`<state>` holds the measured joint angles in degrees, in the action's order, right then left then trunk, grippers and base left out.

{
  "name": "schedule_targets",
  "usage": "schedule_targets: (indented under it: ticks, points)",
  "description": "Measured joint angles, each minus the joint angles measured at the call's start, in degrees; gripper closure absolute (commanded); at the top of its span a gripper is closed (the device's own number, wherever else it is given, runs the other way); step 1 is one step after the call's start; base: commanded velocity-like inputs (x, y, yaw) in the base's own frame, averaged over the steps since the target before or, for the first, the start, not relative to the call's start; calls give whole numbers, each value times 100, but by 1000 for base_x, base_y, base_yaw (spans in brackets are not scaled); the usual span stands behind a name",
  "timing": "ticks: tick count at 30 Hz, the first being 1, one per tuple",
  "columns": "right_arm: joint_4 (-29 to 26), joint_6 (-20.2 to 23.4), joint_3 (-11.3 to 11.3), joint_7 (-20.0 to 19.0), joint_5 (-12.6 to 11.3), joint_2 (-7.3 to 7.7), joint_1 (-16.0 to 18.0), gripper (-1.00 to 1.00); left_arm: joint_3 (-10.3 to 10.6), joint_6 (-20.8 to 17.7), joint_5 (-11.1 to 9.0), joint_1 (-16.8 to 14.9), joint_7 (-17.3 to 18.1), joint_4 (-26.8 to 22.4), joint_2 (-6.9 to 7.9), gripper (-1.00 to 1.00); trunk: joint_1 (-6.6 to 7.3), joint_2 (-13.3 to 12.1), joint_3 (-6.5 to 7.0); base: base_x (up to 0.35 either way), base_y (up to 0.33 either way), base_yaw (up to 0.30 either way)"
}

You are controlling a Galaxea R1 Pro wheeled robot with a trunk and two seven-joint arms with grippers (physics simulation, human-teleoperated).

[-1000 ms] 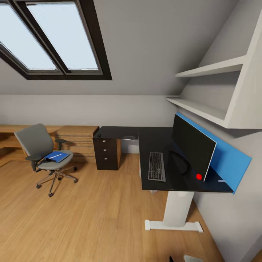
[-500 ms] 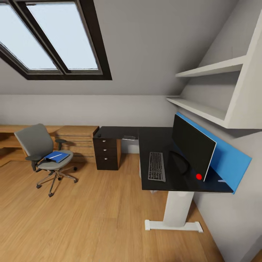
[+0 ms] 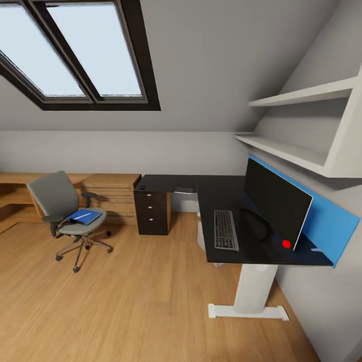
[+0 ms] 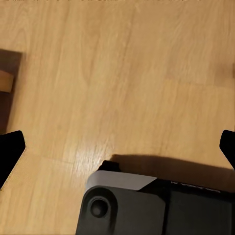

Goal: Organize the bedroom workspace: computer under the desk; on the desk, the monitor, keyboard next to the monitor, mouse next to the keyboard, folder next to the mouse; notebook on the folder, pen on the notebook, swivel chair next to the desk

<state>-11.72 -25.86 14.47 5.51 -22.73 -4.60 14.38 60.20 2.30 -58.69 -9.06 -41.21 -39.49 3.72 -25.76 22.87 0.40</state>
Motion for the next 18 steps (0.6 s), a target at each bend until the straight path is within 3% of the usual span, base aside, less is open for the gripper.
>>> schedule_targets:
  ticks: [5, 18]
  points:
    - [113, -97, -5, 9, 1, -25, 0, -100, 1, 1, 1, 0, 5, 1, -1, -100, 2, 1, -1, 141, 301, -3]
    - [131, -112, -30, 44, -22, -14, 2, -100, -2, 1, 4, 2, 6, 1, 0, -100, 2, 2, -6, 277, 221, 261]
